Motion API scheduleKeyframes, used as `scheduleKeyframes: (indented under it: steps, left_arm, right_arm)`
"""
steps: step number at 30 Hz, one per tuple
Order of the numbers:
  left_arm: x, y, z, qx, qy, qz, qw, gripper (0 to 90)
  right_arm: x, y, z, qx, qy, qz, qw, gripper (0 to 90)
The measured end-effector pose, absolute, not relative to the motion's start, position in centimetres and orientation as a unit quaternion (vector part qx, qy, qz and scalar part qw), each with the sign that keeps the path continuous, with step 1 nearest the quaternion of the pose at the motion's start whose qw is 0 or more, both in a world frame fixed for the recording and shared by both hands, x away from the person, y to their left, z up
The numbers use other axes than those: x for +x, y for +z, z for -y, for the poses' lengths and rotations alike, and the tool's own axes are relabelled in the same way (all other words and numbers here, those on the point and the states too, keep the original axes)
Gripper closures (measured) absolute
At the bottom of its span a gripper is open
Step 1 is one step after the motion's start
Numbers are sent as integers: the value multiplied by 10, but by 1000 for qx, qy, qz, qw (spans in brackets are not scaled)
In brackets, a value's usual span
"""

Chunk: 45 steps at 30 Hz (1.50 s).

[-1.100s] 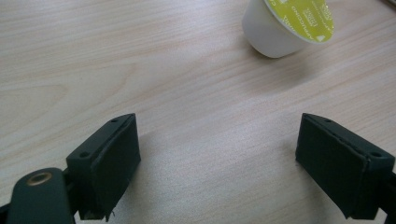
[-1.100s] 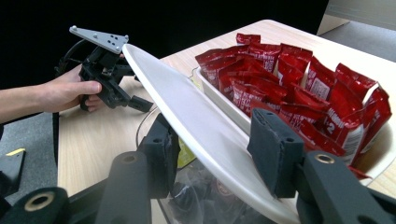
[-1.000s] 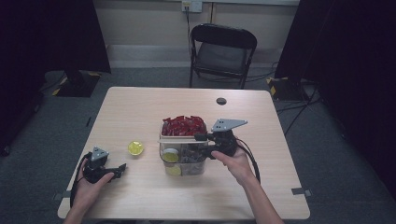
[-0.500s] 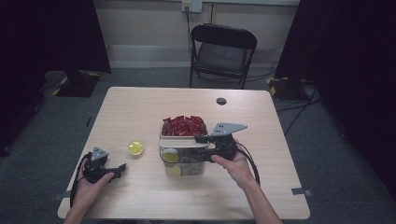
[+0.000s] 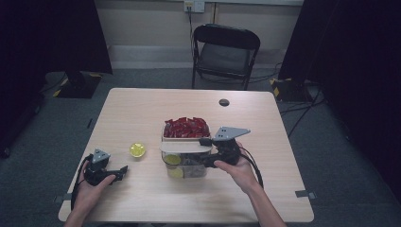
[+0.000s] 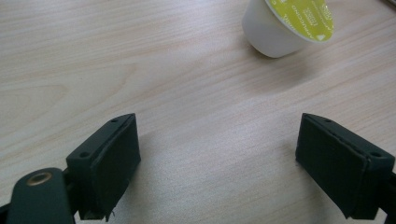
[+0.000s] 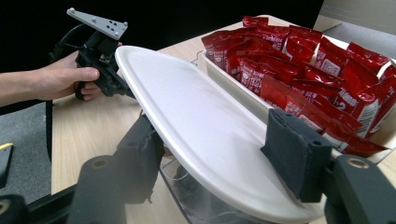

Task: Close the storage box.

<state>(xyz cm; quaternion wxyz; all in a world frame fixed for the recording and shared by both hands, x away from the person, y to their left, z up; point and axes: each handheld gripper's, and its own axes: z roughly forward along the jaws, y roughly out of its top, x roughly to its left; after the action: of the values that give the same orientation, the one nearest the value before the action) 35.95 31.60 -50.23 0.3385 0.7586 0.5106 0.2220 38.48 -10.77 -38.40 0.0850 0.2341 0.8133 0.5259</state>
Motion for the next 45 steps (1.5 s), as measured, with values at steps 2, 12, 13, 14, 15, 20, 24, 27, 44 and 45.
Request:
scheduleKeyframes:
  steps: [2,12,13,14,15,20,24,27,44,45]
  left_arm:
    - [360,-502,-316,759,222,-511,339,130]
    - [360,-502,-316,759,222,-510,339,130]
    - [360,-502,-316,759,222,-510,339,130]
    - [360,-502,-316,759,222,-510,339,130]
    - [360,-502,-316,758,222,-511,339,130]
    - [360,-502,-316,759,222,-511,338,130]
    - [360,-502,-316,759,222,-511,339,130]
    - [360,-502,-316,759,222,-510,339,130]
    - [360,-502,-316,759,222,-511,339,130]
    - [360,-502,-316,758,222,-511,338,130]
  right_arm:
    - [384,-384,108,232,525,-814,88,357]
    - [376,-384,104,222,521,-819,93,325]
    - [376,-384,104,223,521,-819,93,325]
    - [375,-384,104,221,521,-819,94,324]
    - [375,-384,104,222,522,-818,94,319]
    - [371,-389,101,220,516,-823,87,290]
    - [371,-392,101,222,519,-822,83,294]
    - [372,-393,100,223,517,-823,81,293]
    - [377,-389,124,282,529,-790,124,195]
    - [378,-388,129,292,532,-784,134,191]
